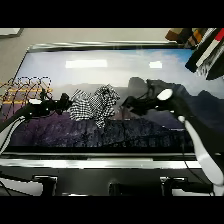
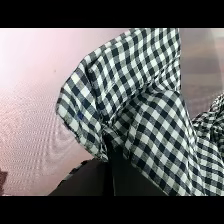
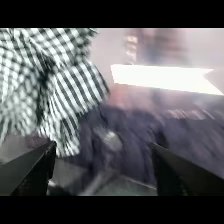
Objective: Fold the clothes and pants, and hang the long-sleeved shirts on hangers.
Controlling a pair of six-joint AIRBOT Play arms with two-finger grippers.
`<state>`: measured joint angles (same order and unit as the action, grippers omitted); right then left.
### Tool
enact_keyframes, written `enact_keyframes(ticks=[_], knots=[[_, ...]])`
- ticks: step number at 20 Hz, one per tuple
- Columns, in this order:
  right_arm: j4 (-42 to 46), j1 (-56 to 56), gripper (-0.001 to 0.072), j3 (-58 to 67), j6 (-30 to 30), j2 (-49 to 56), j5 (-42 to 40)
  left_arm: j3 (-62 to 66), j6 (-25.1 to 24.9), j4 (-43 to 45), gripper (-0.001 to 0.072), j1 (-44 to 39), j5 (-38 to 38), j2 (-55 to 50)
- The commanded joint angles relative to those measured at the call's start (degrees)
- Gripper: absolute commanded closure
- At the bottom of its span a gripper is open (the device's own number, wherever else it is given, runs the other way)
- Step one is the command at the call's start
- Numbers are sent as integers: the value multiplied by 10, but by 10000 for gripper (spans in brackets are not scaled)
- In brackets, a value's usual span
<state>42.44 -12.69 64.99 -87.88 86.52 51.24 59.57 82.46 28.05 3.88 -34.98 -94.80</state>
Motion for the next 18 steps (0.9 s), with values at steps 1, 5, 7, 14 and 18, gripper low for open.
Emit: enact_keyframes(ticks=[1, 5, 7, 14, 18], knots=[[-83, -59, 51, -1, 37, 89, -73, 1, 0, 0, 692, 0, -1, 1], [-92, -104, 54, -1, 37, 108, -113, 1, 0, 0, 692, 0, -4, 1], [-102, -108, 55, -1, 37, 108, -138, 0, 0, 0, 692, 0, -7, 1], [-156, -108, 458, -1, 4, 120, -183, 0, -26, 0, 692, 0, -10, 1], [-139, -101, 683, 2, 39, 80, -187, 1, -51, 0, 695, 3, -12, 19]])
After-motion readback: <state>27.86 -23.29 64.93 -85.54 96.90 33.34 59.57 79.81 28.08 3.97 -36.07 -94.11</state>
